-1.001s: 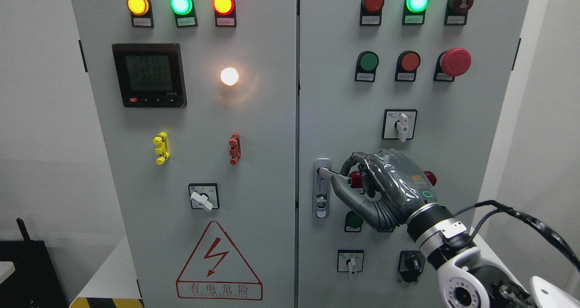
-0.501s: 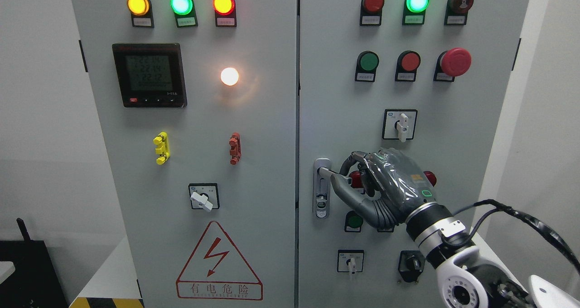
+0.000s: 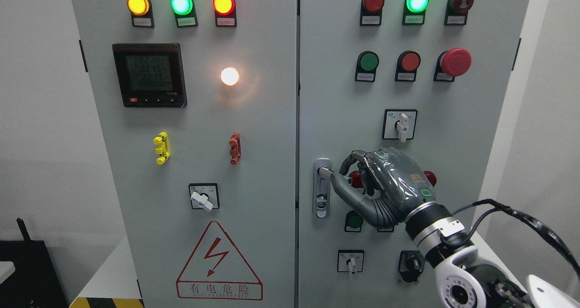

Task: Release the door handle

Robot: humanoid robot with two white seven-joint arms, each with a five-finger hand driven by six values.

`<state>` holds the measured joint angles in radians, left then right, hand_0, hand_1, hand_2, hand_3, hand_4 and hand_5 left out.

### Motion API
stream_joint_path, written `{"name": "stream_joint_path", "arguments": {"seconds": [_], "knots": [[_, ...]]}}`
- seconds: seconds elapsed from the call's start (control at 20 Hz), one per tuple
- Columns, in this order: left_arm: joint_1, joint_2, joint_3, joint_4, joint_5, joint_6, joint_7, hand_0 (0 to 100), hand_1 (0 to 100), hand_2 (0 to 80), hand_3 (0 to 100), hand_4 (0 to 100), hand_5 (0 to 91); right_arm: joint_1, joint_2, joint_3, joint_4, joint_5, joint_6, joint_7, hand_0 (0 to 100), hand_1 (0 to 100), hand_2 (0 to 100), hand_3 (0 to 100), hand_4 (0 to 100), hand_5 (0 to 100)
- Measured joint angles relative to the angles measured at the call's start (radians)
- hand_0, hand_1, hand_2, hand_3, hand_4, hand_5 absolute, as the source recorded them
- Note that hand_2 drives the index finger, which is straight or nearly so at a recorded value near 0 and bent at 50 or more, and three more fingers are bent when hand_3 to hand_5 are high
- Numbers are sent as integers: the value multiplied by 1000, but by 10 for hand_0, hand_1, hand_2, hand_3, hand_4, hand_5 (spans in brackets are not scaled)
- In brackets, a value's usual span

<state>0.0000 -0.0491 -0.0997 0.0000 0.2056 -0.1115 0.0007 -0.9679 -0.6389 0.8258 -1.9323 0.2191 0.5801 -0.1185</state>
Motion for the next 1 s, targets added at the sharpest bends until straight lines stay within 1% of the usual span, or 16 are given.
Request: {"name": "stream_joint_path", "arguments": {"seconds": [1.0], "knots": [[0, 0, 0, 0, 0, 0, 0, 120, 389, 0, 0, 0, 0, 13, 8, -1, 3, 0, 0, -6, 517, 99, 491, 1000, 1000, 1000]]}}
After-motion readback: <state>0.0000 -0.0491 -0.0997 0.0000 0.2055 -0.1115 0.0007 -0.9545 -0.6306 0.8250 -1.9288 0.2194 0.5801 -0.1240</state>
